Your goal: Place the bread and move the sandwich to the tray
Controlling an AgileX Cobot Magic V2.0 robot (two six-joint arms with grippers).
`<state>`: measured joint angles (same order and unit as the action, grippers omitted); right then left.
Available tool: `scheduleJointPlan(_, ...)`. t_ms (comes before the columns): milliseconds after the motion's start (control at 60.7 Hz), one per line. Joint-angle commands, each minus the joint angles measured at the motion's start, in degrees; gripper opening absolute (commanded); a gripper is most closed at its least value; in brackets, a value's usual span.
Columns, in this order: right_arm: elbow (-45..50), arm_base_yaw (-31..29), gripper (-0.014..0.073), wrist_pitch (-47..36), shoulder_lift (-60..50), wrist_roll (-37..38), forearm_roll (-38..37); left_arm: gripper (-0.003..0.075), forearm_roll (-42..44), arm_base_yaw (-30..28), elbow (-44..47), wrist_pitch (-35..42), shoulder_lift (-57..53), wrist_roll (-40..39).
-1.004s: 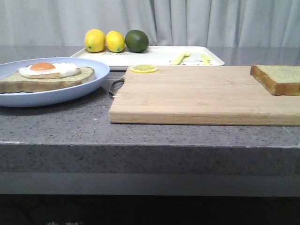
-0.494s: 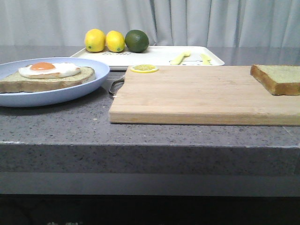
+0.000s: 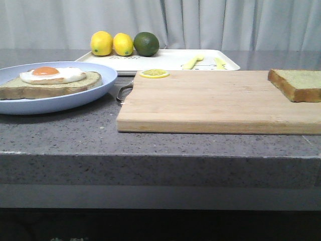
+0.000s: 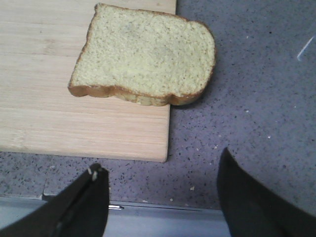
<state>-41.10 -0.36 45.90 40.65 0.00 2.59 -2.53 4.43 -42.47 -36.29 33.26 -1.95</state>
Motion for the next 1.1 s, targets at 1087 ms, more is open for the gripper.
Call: scheduleJointPlan(1087,-26.4,-34.1,0.0496,23.1,33.0,-22.5,31.9,0.045,2.5,13.9,-1.5,4.1,0.5,0.2)
